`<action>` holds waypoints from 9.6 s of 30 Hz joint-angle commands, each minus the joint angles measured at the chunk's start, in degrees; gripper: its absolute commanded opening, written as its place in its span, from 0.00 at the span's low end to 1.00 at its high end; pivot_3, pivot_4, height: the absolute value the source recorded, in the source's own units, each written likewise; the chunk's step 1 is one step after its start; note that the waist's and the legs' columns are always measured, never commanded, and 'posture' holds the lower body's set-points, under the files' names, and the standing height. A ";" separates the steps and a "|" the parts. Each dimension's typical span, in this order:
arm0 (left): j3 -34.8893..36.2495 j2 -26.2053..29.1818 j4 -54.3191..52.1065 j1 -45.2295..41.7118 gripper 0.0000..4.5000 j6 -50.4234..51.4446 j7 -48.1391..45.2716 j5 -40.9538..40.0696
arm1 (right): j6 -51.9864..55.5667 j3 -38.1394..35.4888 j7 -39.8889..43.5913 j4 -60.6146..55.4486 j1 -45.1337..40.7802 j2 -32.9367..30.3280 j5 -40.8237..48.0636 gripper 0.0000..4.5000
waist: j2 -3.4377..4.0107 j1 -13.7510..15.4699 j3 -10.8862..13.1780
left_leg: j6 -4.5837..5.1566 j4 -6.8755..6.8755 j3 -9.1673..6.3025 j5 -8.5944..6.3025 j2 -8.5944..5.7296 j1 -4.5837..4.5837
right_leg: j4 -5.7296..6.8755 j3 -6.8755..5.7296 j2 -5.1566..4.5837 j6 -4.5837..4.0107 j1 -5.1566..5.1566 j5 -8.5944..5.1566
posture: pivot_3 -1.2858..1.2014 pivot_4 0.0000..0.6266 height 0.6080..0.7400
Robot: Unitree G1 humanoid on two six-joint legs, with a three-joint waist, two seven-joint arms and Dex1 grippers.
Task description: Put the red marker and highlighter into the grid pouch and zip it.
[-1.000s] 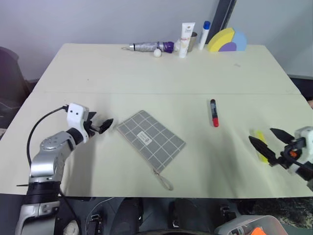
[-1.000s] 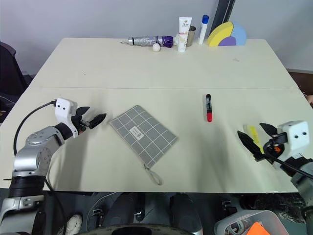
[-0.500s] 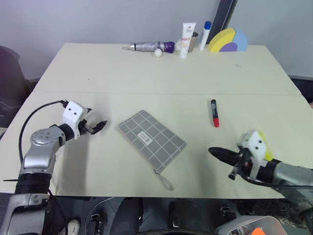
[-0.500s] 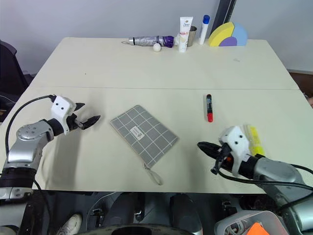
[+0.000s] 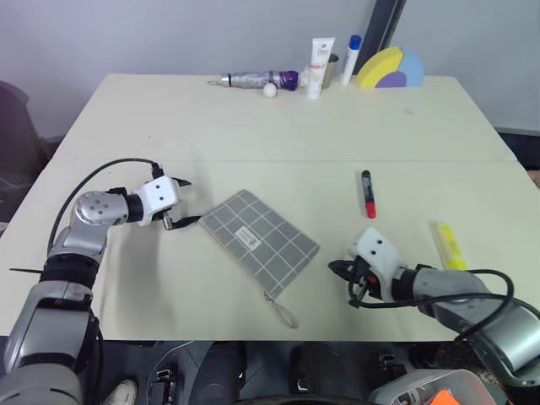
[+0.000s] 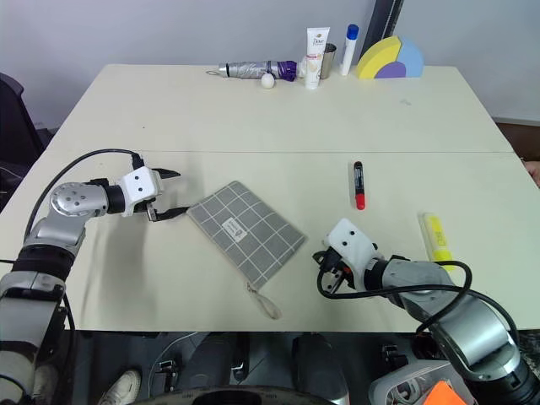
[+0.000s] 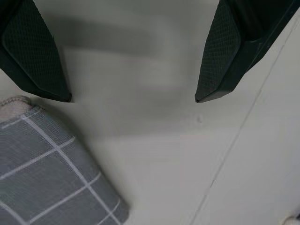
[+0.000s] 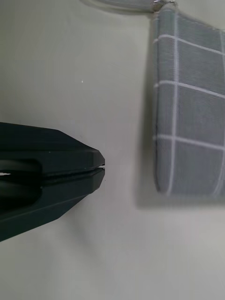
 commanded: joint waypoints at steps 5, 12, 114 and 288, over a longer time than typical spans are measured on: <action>-2.73 -0.97 6.96 -3.38 1.00 -9.47 -0.59 4.00 | 7.68 3.00 -2.56 -1.62 -6.11 1.87 -0.06 0.01 | 0.00 0.08 -0.01 | 0.01 0.04 0.00 -0.01 0.00 0.00 | 0.04 0.00 0.00 0.01 0.01 0.00 | 0.52 0.24 1.00; -3.26 -2.22 9.61 -4.30 1.00 -12.74 -2.16 4.20 | 10.52 9.22 -1.98 0.34 -15.12 1.44 -1.35 0.01 | 0.01 0.00 -0.01 | 0.02 0.09 0.00 -0.01 -0.01 0.02 | 0.13 -0.01 0.00 0.01 0.00 0.00 | 0.52 0.24 1.00; -3.65 -4.08 -4.03 1.47 1.00 -17.19 -14.18 -7.80 | -6.54 15.57 12.72 24.00 -24.52 6.08 -20.40 0.01 | 0.01 -0.26 -0.02 | 0.09 0.68 0.02 -0.04 0.05 -0.01 | 0.82 0.03 0.04 0.01 -0.12 -0.02 | 0.52 0.24 1.00; -0.41 -4.09 -25.99 10.65 0.01 9.12 2.81 -19.49 | -22.98 -0.09 4.79 43.54 -35.42 13.77 -31.40 0.00 | 0.08 -0.20 0.14 | 0.22 0.26 0.37 -0.11 -0.02 -0.10 | 0.74 0.15 -0.19 0.08 -0.46 -0.04 | 0.52 0.24 1.00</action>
